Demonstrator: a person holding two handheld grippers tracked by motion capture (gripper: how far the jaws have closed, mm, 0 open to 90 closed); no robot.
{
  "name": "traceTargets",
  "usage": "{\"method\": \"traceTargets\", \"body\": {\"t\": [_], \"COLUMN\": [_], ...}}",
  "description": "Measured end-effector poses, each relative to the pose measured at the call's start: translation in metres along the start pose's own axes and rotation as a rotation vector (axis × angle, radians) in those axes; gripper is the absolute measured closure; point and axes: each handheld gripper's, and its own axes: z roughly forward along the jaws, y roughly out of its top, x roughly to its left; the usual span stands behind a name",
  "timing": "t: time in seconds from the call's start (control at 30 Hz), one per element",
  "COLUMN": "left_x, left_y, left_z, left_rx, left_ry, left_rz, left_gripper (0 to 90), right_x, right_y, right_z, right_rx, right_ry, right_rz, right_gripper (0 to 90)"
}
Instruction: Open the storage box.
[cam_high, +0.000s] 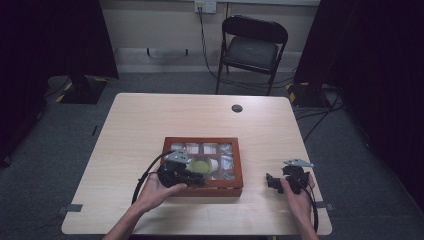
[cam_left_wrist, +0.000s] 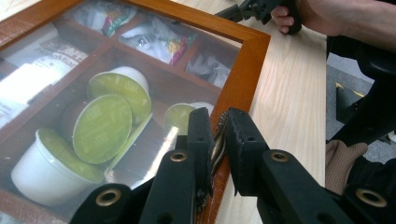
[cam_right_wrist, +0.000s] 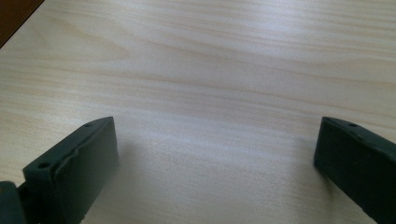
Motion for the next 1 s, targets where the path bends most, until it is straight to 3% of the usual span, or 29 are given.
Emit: {"method": "traceTargets", "body": {"t": [0.27,0.4,0.6,1.0], "left_x": [0.001,0.003,0.004,0.006], "left_y": [0.004,0.010,0.013,0.020], "left_z": [-0.003,-0.008,-0.007,-0.014], "left_rx": [0.008,-0.017,0.012,-0.018], "left_ry": [-0.008,-0.017,-0.028,-0.036], "left_rz": [0.000,-0.004,-0.002,-0.020], "left_gripper": [80.3,80.3,80.5,80.4], "right_x": [0.000,0.000,0.000,0.000], "right_y": [0.000,0.000,0.000,0.000], "right_z": [0.000,0.000,0.000,0.000], "right_rx": [0.000,0.000,0.000,0.000], "right_ry": [0.000,0.000,0.000,0.000], "right_rz": [0.000,0.000,0.000,-0.001], "right_gripper": [0.0,0.0,0.0,0.0]}}
